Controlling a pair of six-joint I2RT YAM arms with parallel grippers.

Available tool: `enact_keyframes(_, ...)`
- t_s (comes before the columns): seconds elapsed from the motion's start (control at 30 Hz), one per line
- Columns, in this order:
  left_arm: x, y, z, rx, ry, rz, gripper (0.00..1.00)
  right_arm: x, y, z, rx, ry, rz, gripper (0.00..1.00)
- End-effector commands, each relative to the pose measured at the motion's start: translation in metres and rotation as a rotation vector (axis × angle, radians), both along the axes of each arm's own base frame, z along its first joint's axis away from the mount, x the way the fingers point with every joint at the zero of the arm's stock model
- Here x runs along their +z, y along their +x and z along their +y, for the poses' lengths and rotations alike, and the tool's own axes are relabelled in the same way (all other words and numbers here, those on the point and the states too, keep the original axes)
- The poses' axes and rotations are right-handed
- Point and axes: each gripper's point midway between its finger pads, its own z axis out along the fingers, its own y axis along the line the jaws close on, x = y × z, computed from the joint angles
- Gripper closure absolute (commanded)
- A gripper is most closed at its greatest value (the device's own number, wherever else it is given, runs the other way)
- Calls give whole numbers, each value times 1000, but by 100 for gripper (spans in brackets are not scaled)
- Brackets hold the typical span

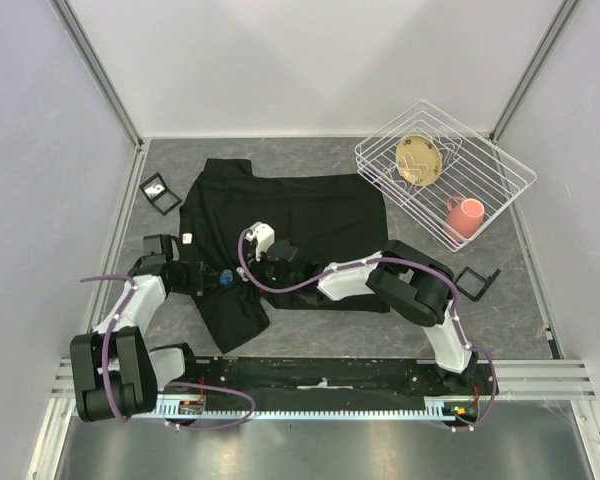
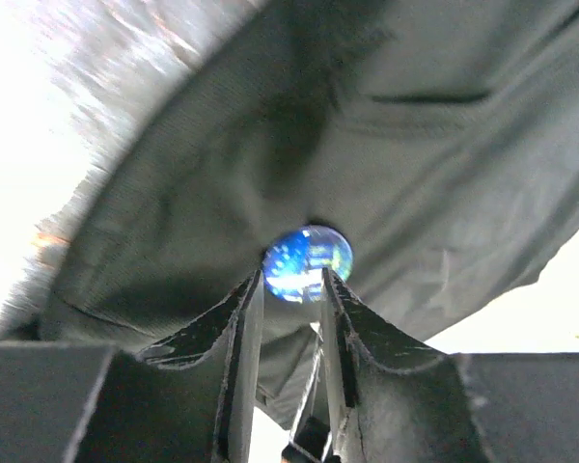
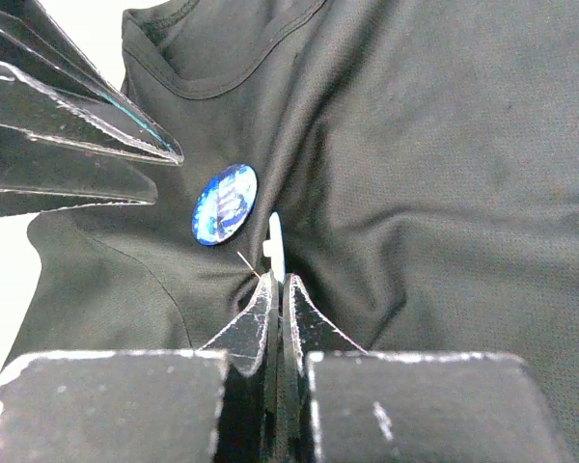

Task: Remove the brooch from the garment

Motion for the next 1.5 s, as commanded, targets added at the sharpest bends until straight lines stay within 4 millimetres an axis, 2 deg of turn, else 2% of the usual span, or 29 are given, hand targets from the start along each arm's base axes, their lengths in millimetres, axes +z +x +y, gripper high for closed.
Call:
enact_keyframes(0.0,-24,-12,25,107,23,103,63,26,8,5,-37,-31,-82,100)
enact_keyframes(0.17,-35,-15,40,137,29,165,63,29,10,5,-63,-78,-97,100)
enact_keyframes(0.27,-42,-19,56,188,32,197,63,31,9,3,-72,-115,-114,100)
enact_keyframes(0.43,-44,-20,77,228,40,214,62,36,7,-3,-100,-159,-146,100)
enact_keyframes(0.53,-44,-23,78,218,35,211,62,36,7,-9,-124,-186,-150,100)
enact_keyframes(0.63,-41,-25,69,197,5,184,62,44,8,-14,-135,-188,-156,100)
enact_keyframes(0.67,-39,-25,65,186,-13,170,60,53,7,-14,-131,-175,-162,100)
enact_keyframes(0.73,-31,-26,59,170,-26,129,56,63,5,-16,-127,-172,-159,100)
enact_keyframes(0.8,-23,-25,53,154,-47,85,52,81,1,-17,-115,-140,-148,100)
enact_keyframes(0.9,0,-22,51,131,-12,-18,45,99,-6,-28,-101,-128,-113,100)
enact_keyframes(0.93,9,-19,52,116,7,-54,44,97,-6,-37,-100,-127,-84,100)
enact_keyframes(0.97,26,-14,47,82,29,-133,44,110,-7,-44,-95,-95,-66,100)
enact_keyframes(1.0,39,-8,44,55,43,-185,45,100,-11,-55,-72,-83,15,100)
enact_keyframes(1.03,49,-5,40,26,65,-223,44,112,-13,-64,-65,-45,34,100)
enact_keyframes(1.07,64,-2,25,-41,90,-287,44,111,-16,-71,-50,-30,69,100)
enact_keyframes(1.1,80,4,20,-78,120,-339,43,99,-14,-89,-66,-33,119,100)
enact_keyframes(1.13,89,7,16,-111,169,-371,41,110,-24,-94,-17,6,154,100)
enact_keyframes(1.17,101,8,-7,-217,183,-422,41,109,-27,-102,-5,20,187,100)
enact_keyframes(1.2,118,15,-18,-274,201,-498,41,98,-25,-119,-19,17,232,100)
enact_keyframes(1.23,128,17,-34,-365,205,-568,41,112,-37,-125,24,69,268,100)
enact_keyframes(1.27,137,12,-63,-487,172,-626,41,114,-39,-132,29,87,284,100)
enact_keyframes(1.3,151,16,-80,-554,153,-725,41,106,-40,-147,17,91,321,100)
enact_keyframes(1.33,160,9,-100,-661,103,-798,40,119,-44,-154,24,128,322,100)
enact_keyframes(1.37,165,-1,-124,-763,64,-858,38,124,-52,-159,61,153,350,100)
enact_keyframes(1.4,166,-7,-137,-830,40,-910,36,118,-51,-173,34,161,377,100)
enact_keyframes(1.47,178,-27,-167,-983,-7,-1015,36,135,-61,-186,46,227,405,100)
